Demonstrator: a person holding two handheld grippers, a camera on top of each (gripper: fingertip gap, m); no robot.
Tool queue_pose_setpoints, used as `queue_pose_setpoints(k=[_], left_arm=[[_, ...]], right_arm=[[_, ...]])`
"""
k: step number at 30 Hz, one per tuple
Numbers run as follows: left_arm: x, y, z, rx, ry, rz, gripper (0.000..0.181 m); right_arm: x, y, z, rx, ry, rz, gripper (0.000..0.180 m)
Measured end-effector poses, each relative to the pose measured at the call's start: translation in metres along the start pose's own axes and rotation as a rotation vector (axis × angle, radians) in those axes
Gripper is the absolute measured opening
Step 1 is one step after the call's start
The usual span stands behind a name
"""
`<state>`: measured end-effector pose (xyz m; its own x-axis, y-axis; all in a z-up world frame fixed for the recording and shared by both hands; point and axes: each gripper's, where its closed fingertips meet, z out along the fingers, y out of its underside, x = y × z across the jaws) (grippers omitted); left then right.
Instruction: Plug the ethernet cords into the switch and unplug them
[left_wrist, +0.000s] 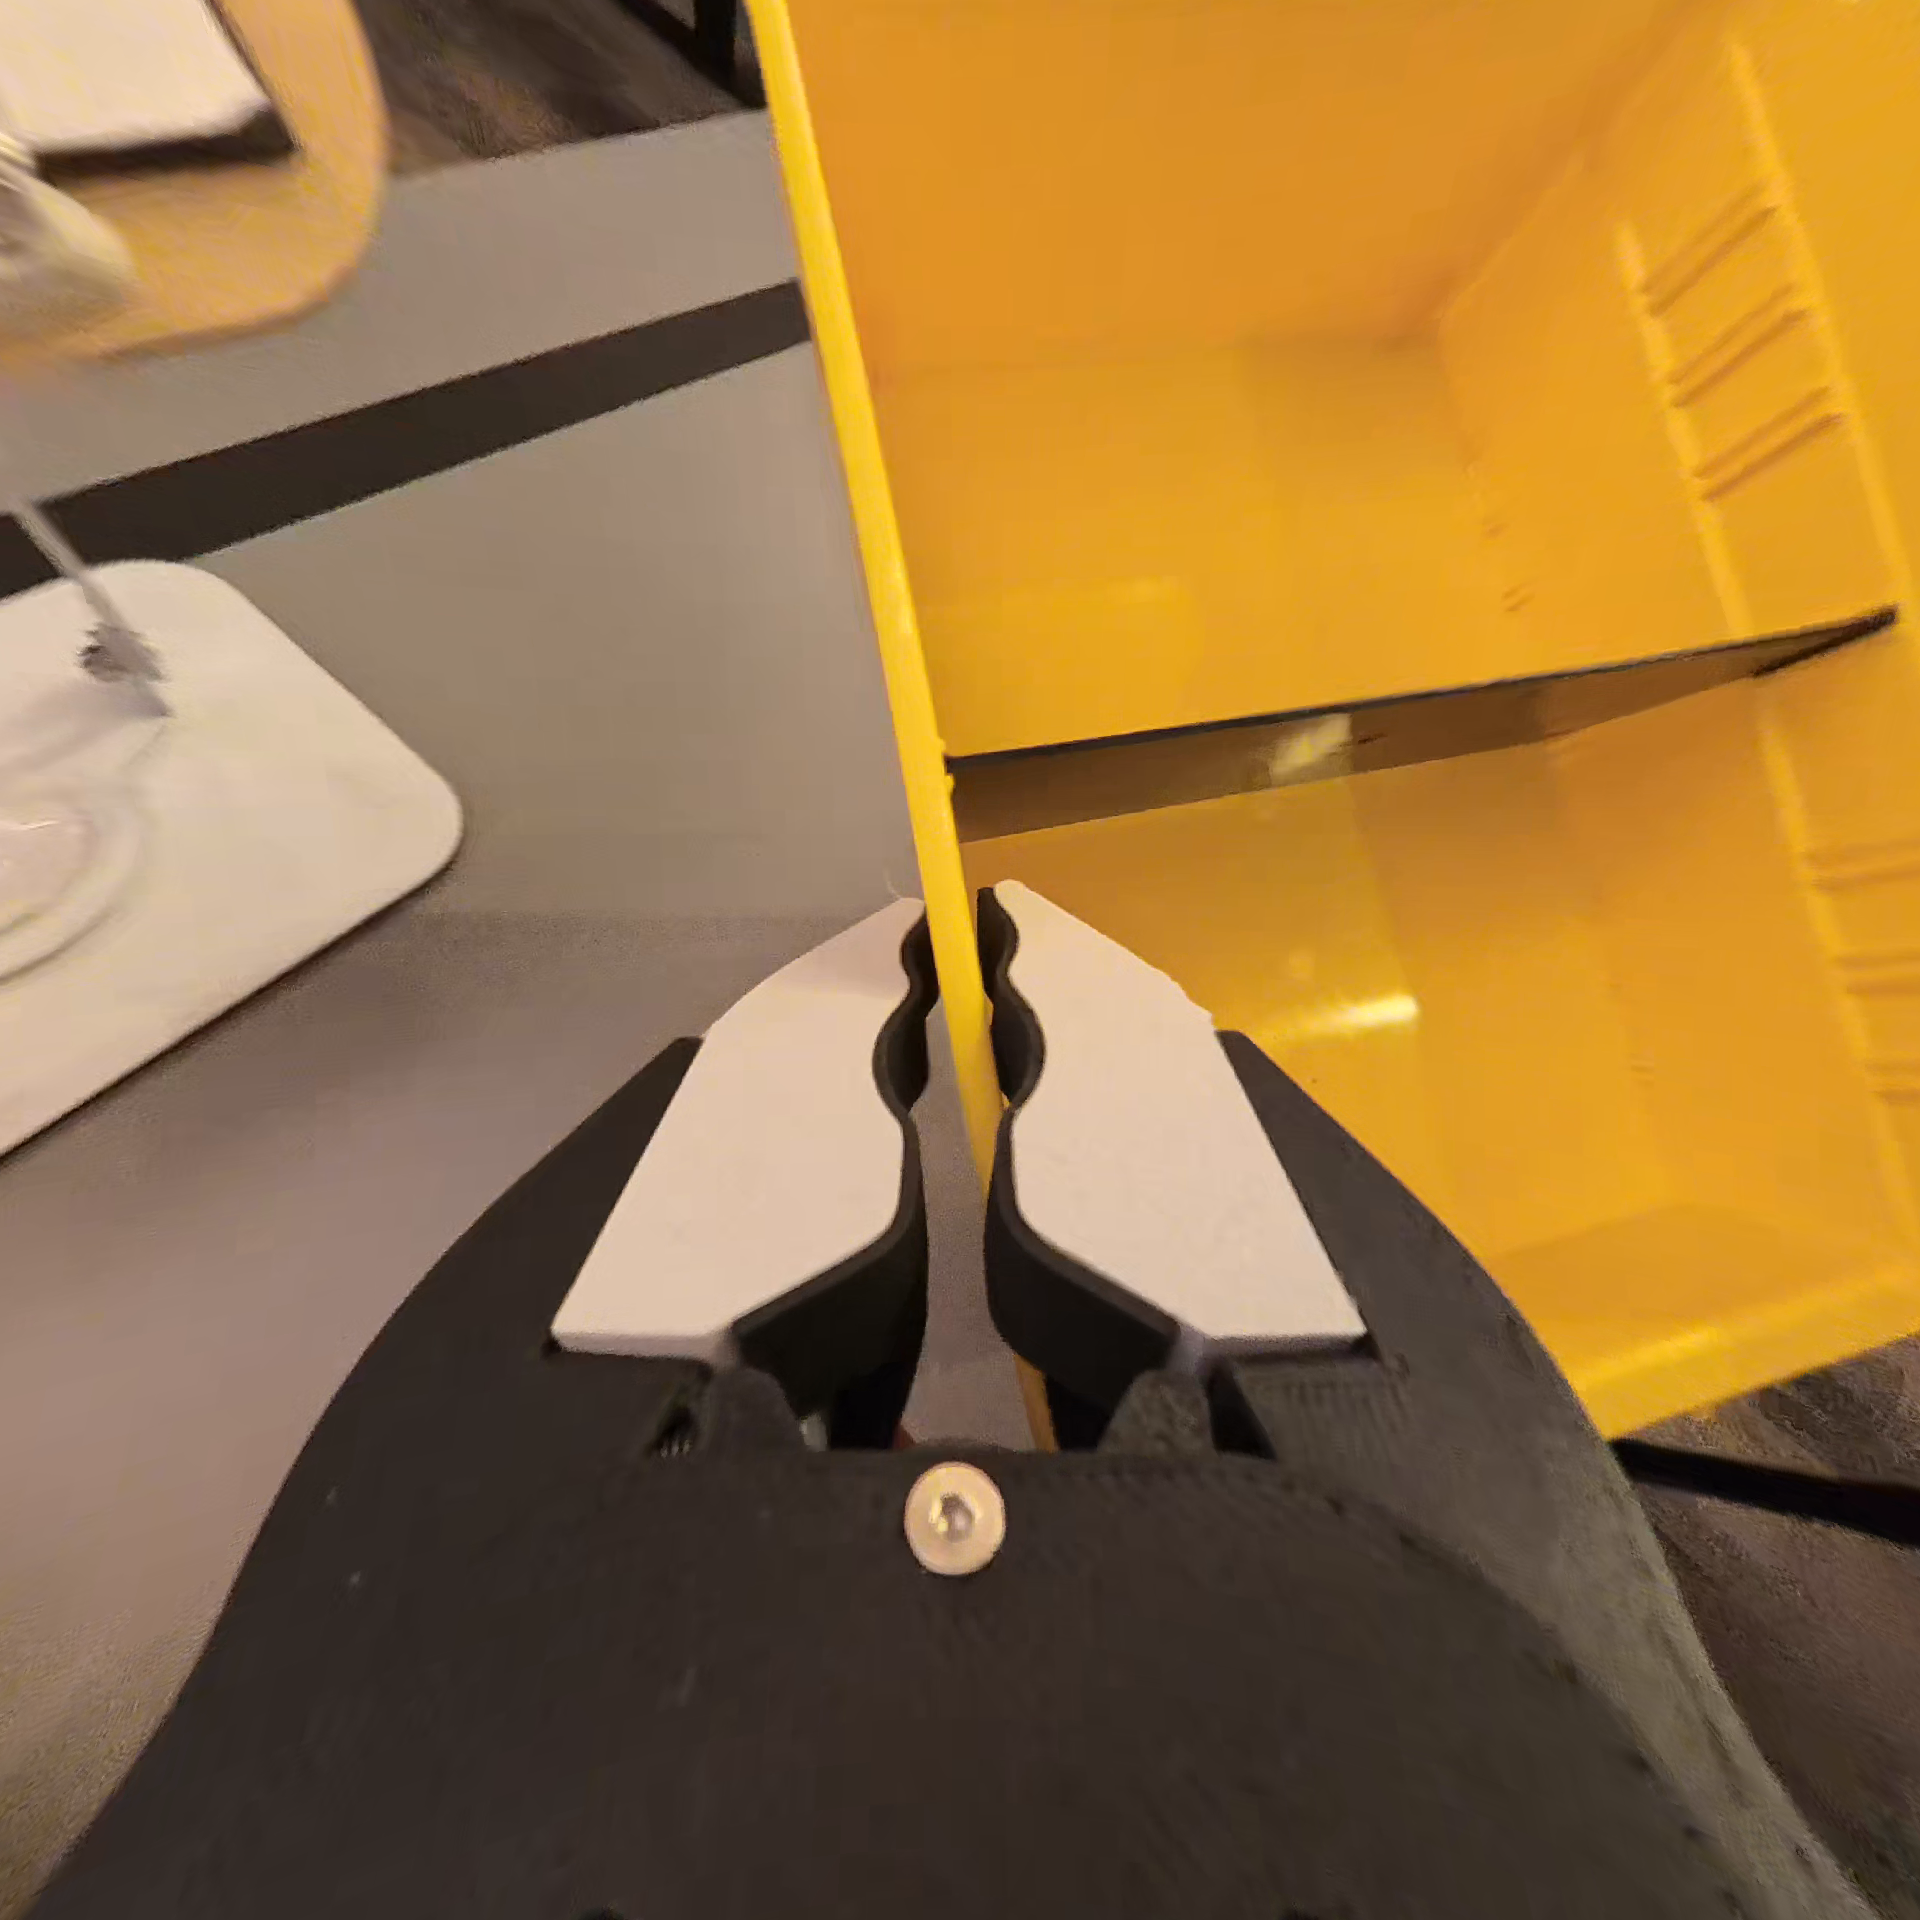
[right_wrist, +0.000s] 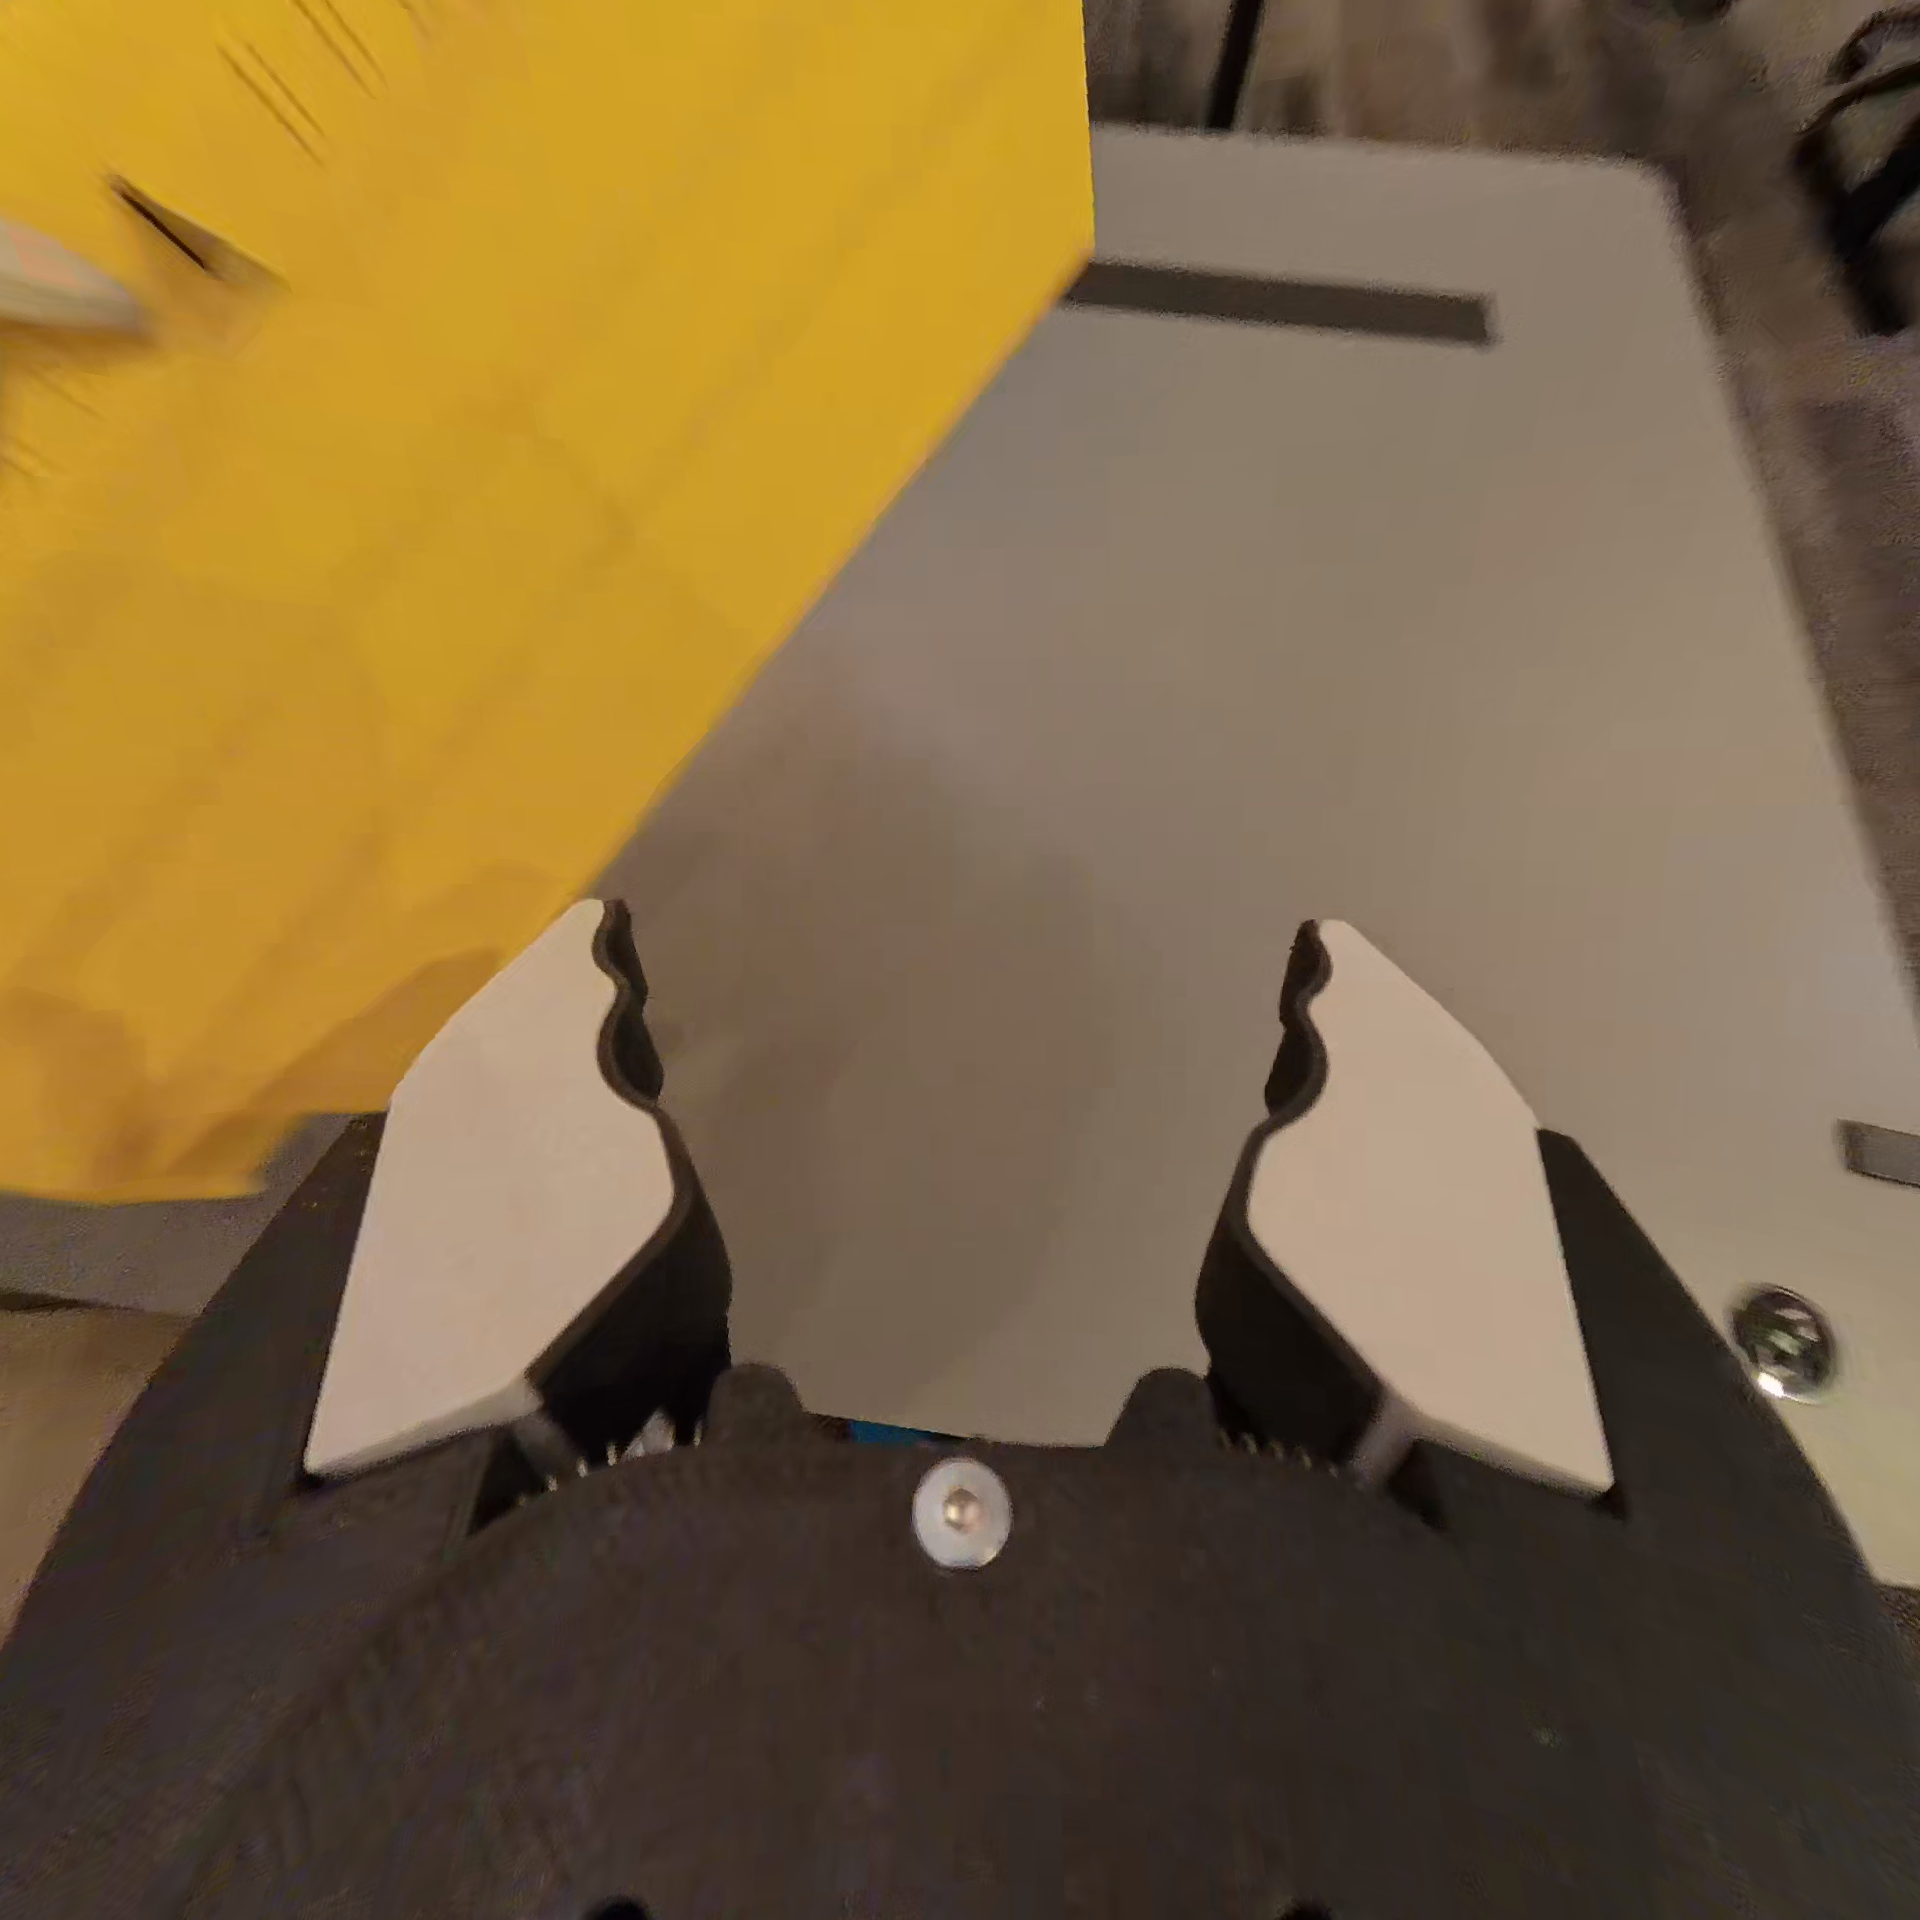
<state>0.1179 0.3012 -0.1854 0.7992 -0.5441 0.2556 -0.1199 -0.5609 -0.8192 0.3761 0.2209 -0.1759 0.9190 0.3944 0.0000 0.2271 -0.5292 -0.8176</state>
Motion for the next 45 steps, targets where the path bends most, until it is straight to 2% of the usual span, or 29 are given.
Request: queue_pose_setpoints(k=[1,4,7,11,14,16,19,21,25,28,30,31,33,34,37,39,40,41,45], left_arm=[[0.006,0.005,0.020,-0.021,0.010,-0.034,0.008],[0.024,0.028,0.073,-0.124,0.011,-0.091,0.010],[0.039,0.047,0.110,-0.179,-0.018,-0.160,0.015],[0.059,0.039,0.127,-0.119,0.002,-0.291,0.023],[0.086,0.034,0.126,-0.055,0.144,-0.402,0.039],[0.105,0.035,0.117,-0.050,0.253,-0.431,0.048],[0.113,0.032,0.083,-0.001,0.316,-0.373,0.058],[0.100,0.036,0.050,0.019,0.279,-0.269,0.071],[0.040,0.078,-0.008,-0.036,0.081,-0.087,0.094],[-0.011,0.120,-0.033,-0.149,-0.051,-0.028,0.110],[-0.031,0.146,-0.041,-0.219,-0.057,-0.105,0.120],[-0.036,0.152,-0.045,-0.236,-0.049,-0.123,0.121],[-0.059,0.160,-0.049,-0.233,-0.156,-0.020,0.124],[-0.074,0.165,-0.049,-0.244,-0.236,-0.023,0.113],[-0.098,0.188,-0.050,-0.389,-0.373,0.050,0.101],[-0.099,0.187,-0.045,-0.351,-0.350,0.026,0.094],[-0.104,0.184,-0.045,-0.324,-0.376,0.003,0.090],[-0.104,0.184,-0.045,-0.317,-0.379,0.005,0.089],[-0.109,0.181,-0.044,-0.272,-0.403,-0.005,0.091]], right_arm=[[0.003,-0.002,-0.009,0.024,0.021,-0.007,0.114],[-0.006,0.000,-0.020,0.021,0.011,-0.028,0.112],[-0.026,-0.002,-0.017,0.027,-0.054,-0.037,0.112],[-0.041,0.006,0.003,-0.014,-0.076,-0.068,0.114],[-0.050,0.010,0.018,-0.022,-0.109,-0.086,0.114],[-0.053,0.009,0.022,-0.019,-0.103,-0.098,0.113],[-0.070,-0.001,0.018,0.019,-0.127,-0.143,0.111],[-0.100,-0.011,0.016,0.053,-0.202,-0.186,0.116],[-0.187,-0.023,0.025,0.099,-0.342,-0.347,0.146],[-0.246,-0.024,0.047,0.090,-0.427,-0.402,0.146],[-0.279,-0.020,0.066,0.058,-0.520,-0.385,0.146],[-0.287,-0.014,0.082,0.023,-0.528,-0.394,0.146],[-0.300,0.005,0.109,-0.061,-0.575,-0.395,0.146],[-0.302,0.010,0.121,-0.071,-0.583,-0.390,0.146],[-0.287,0.034,0.157,-0.153,-0.538,-0.407,0.146],[-0.272,0.049,0.176,-0.183,-0.476,-0.467,0.145],[-0.258,0.054,0.189,-0.209,-0.372,-0.451,0.133],[-0.251,0.060,0.197,-0.240,-0.323,-0.444,0.138],[-0.255,0.069,0.198,-0.241,-0.403,-0.397,0.139]])
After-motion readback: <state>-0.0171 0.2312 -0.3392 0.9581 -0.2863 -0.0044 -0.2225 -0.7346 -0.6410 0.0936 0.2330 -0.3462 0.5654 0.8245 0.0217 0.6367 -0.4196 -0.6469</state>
